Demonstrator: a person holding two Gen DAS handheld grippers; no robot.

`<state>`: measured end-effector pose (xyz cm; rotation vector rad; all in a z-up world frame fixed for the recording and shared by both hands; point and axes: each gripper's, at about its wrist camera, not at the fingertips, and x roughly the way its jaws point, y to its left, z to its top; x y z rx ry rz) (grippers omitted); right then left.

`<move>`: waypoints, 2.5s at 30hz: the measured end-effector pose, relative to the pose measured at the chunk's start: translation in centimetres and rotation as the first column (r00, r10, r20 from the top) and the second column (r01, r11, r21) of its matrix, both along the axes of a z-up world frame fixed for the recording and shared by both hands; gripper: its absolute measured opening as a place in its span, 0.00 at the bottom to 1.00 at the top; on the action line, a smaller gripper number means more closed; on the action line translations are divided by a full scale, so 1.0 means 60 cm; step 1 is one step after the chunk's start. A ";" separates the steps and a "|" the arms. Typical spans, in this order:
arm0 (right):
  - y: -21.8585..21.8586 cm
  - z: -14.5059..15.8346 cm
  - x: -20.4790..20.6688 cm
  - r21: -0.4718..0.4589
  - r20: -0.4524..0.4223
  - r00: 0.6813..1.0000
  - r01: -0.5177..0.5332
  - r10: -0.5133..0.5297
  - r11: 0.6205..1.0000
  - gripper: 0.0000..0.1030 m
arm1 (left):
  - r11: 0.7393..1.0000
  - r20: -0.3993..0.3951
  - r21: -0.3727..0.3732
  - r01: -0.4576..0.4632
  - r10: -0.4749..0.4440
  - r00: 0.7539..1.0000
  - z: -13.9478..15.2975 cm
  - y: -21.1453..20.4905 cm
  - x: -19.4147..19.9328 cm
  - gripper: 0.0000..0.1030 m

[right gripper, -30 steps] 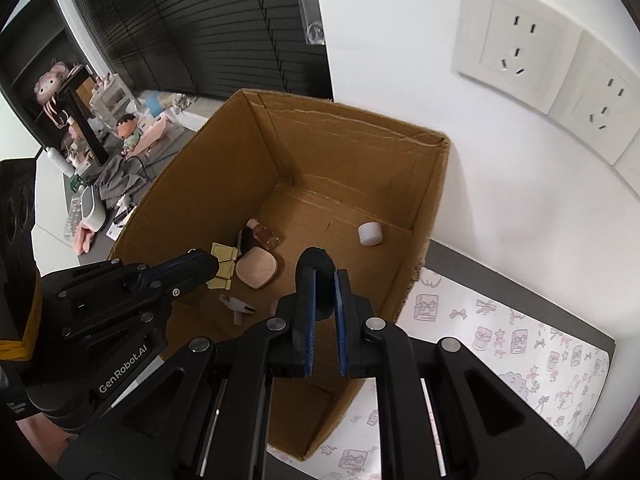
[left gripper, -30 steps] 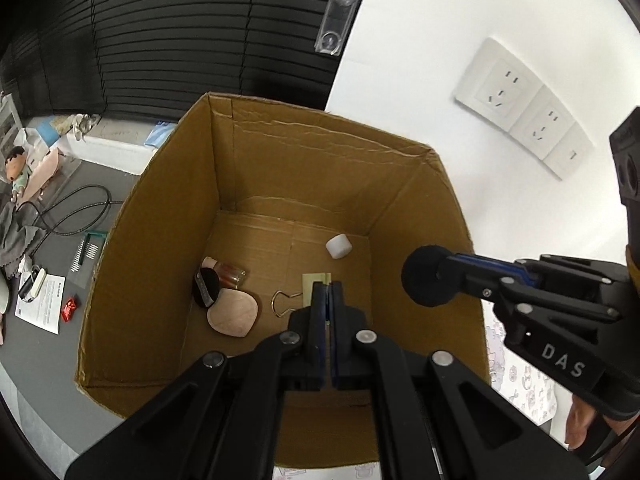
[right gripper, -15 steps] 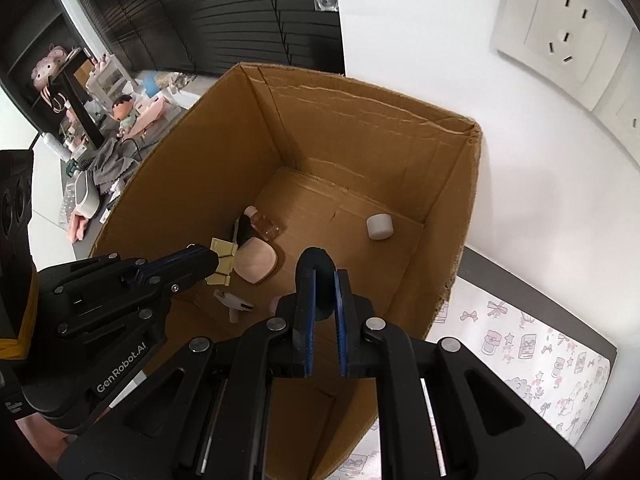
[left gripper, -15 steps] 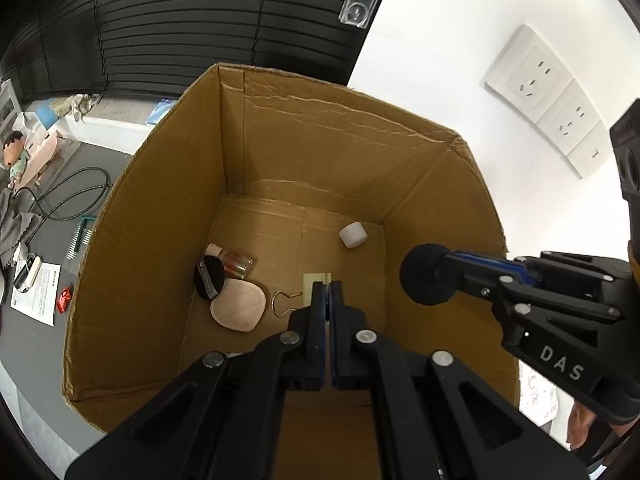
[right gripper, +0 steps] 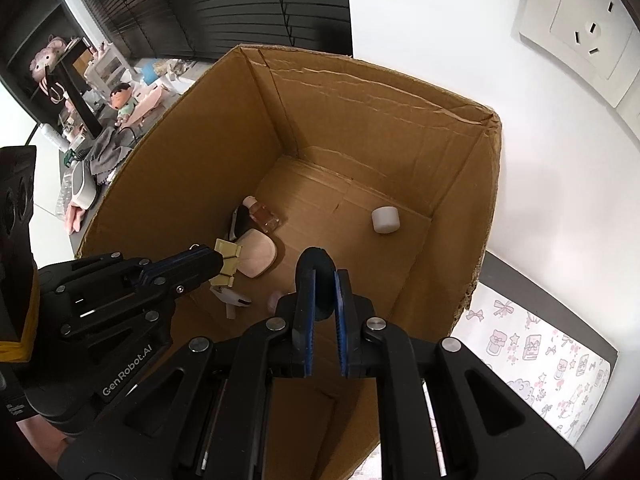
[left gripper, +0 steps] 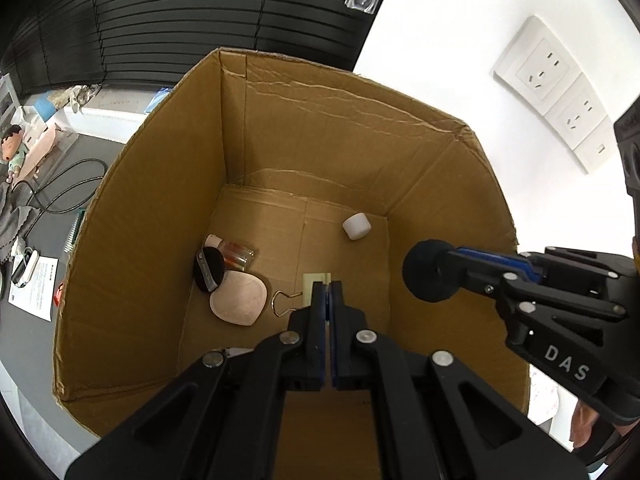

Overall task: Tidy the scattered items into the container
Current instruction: 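Open left tool over box while right tool opens, dropping clip and cap, then withdraw both tools from the box back over the mat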

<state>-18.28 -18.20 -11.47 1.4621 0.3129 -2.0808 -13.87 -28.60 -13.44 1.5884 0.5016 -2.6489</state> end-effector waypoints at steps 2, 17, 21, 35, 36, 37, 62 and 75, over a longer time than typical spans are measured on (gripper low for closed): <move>0.000 0.001 0.000 -0.002 -0.002 1.000 0.001 -0.001 1.000 0.10 | 1.000 0.007 0.010 0.007 -0.007 1.000 -0.001 0.000 -0.001 0.02; 0.041 0.040 0.002 -0.005 -0.085 0.994 0.065 -0.065 0.998 0.84 | 0.999 0.025 -0.051 -0.017 0.018 1.000 0.019 0.002 0.018 1.00; 0.062 0.051 0.002 -0.033 -0.094 0.992 0.085 -0.088 0.996 1.00 | 0.999 0.016 -0.043 -0.025 0.026 1.000 0.030 0.003 0.023 1.00; 0.145 0.092 0.026 -0.051 -0.135 0.977 0.157 -0.163 0.986 1.00 | 0.997 -0.004 -0.065 0.045 -0.045 0.999 0.060 0.086 0.038 1.00; 0.154 0.096 0.028 -0.052 -0.137 0.976 0.163 -0.169 0.985 1.00 | 0.997 -0.008 -0.061 0.046 -0.046 0.999 0.062 0.093 0.039 1.00; 0.160 0.099 0.030 -0.053 -0.140 0.975 0.167 -0.173 0.984 1.00 | 0.997 -0.012 -0.057 0.046 -0.047 0.999 0.065 0.099 0.041 1.00; 0.387 0.128 0.072 -0.085 -0.175 0.936 0.294 -0.305 0.952 1.00 | 0.982 -0.032 -0.086 0.166 -0.169 0.985 0.100 0.316 0.038 1.00; 0.507 0.089 0.080 -0.061 -0.132 0.917 0.371 -0.376 0.927 1.00 | 0.972 0.031 -0.072 0.225 -0.223 0.974 0.061 0.416 0.021 1.00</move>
